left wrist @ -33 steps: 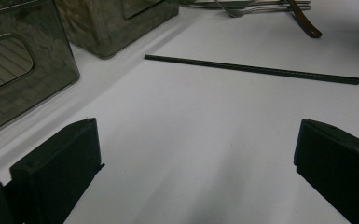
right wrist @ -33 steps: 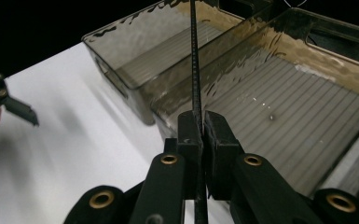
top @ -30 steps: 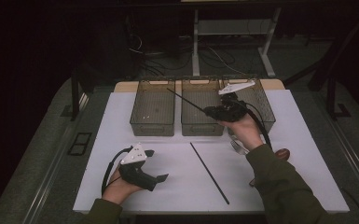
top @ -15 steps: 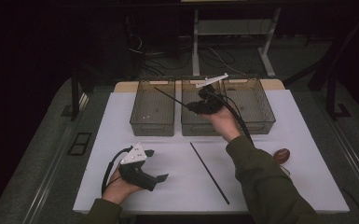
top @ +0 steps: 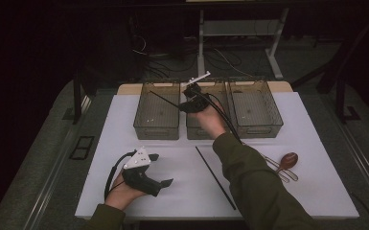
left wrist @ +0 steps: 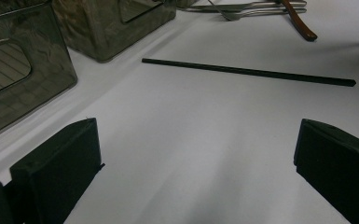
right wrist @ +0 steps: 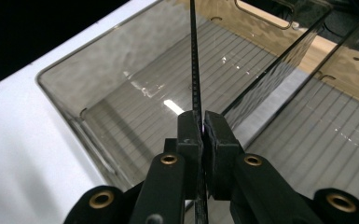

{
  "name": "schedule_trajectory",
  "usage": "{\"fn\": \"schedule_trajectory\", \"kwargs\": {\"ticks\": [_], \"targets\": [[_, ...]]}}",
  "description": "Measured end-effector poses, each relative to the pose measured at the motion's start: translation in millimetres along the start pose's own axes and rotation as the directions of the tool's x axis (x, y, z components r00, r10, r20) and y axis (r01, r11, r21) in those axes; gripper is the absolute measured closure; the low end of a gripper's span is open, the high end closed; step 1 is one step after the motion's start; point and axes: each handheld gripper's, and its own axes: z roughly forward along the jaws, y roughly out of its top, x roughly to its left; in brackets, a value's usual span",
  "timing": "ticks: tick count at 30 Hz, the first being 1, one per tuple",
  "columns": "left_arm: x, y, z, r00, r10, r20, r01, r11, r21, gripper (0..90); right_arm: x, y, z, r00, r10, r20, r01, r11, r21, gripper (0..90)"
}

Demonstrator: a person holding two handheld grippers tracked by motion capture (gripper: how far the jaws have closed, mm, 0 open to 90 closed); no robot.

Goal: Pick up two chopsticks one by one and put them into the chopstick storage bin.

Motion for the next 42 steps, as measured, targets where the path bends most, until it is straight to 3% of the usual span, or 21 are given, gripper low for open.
{"fn": "schedule_trajectory", "kwargs": {"ticks": [15,24,27,33,42], "targets": [[-0.1,0.9,0.0,1.0,0.003,0.008,-0.003,1.0,-0.008,0.0,12.8,15.4,38.9,0.999,0.034,0.03,-0.035,0.998,0.051,84.5],[-0.4,1.2,0.0,0.9999,0.002,0.01,-0.002,1.0,-0.005,0.0,19.6,16.0,46.0,0.9996,0.024,0.014,-0.025,0.999,0.045,81.8],[-0.5,1.2,0.3,0.9999,0.006,0.01,-0.006,1.0,-0.007,0.0,18.9,15.8,43.9,0.9999,0.017,-0.003,-0.016,0.999,0.031,76.2],[-0.8,0.9,0.1,1.0,0.003,0.009,-0.003,1.0,-0.007,0.0,15.0,18.6,23.8,0.9972,-0.008,-0.074,0.007,1.0,-0.024,55.1],[-2.1,0.8,0.7,1.0,-0.001,0.008,0.001,0.9999,-0.012,0.0,5.4,5.2,-3.3,0.9916,-0.039,-0.123,0.031,0.997,-0.07,45.5]]}}
